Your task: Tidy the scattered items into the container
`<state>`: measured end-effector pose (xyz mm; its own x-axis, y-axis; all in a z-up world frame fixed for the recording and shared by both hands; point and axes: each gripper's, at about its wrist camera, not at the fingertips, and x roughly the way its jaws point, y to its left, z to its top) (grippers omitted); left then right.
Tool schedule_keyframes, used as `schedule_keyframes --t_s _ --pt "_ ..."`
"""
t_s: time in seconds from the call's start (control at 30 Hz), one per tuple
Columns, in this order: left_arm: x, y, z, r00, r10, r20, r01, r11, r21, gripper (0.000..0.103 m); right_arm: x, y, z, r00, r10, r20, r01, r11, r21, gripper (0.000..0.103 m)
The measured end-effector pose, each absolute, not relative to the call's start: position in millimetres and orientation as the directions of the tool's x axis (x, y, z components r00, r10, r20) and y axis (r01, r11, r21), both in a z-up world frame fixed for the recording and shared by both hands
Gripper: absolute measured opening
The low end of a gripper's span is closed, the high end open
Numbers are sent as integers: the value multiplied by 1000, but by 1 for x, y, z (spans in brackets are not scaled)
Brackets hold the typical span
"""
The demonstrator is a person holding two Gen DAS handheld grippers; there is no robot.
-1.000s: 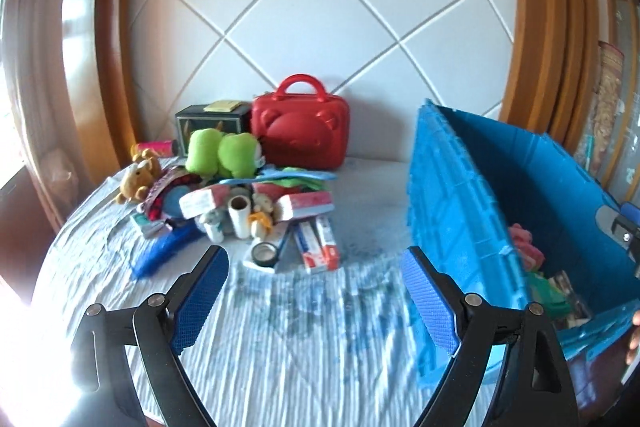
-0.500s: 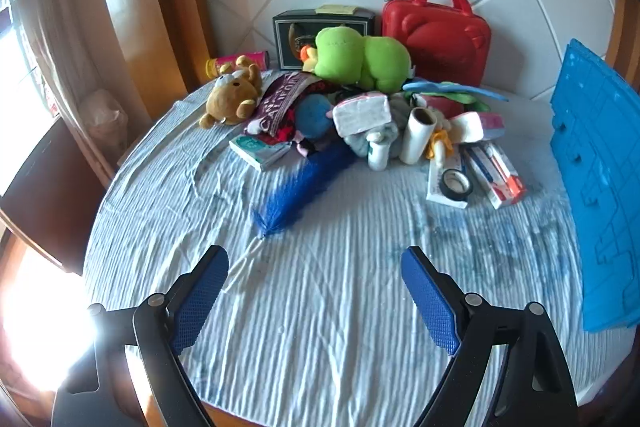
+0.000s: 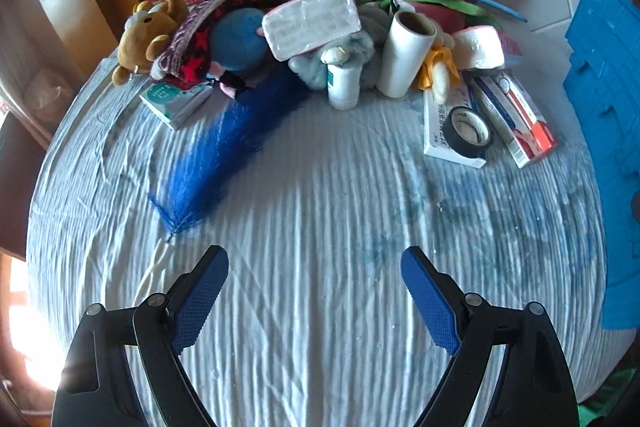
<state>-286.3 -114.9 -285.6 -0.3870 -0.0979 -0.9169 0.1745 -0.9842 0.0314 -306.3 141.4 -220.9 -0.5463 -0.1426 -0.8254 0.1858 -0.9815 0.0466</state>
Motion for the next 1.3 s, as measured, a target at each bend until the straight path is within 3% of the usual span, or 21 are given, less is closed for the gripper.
schedule_keyframes --t_s 0.4,0.43,0.5,0.57,0.6,0.93,1.17,1.3 --pt "-388 -28 -294 -417 -23 -908 29 -1000 12 89 -369 174 -264 -491 -112 -864 113 -992 65 103" --pt "-393 -22 -295 -419 -17 -908 13 -1000 13 89 -372 176 -265 -487 -112 -866 106 -992 69 101" --pt "-402 -12 -301 -409 -9 -913 -12 -1000 15 88 -380 178 -270 -475 -105 -874 94 -993 68 74" --pt "-408 -7 -310 -388 -4 -922 -22 -1000 13 80 -387 179 -274 -464 -104 -880 86 -994 72 62" --pt "-412 -5 -314 -376 0 -927 -26 -1000 10 76 -392 178 -277 -460 -106 -881 84 -994 75 61" --pt "-430 5 -317 -354 94 -930 -59 -995 -79 77 -444 159 -303 -422 -105 -900 92 -993 73 59" --pt "-413 18 -297 -359 134 -924 -160 -984 -81 75 -475 155 -320 -379 -140 -915 102 -989 109 45" --pt "-410 27 -310 -328 121 -937 -198 -978 -57 75 -477 151 -333 -331 -133 -934 121 -988 98 30"
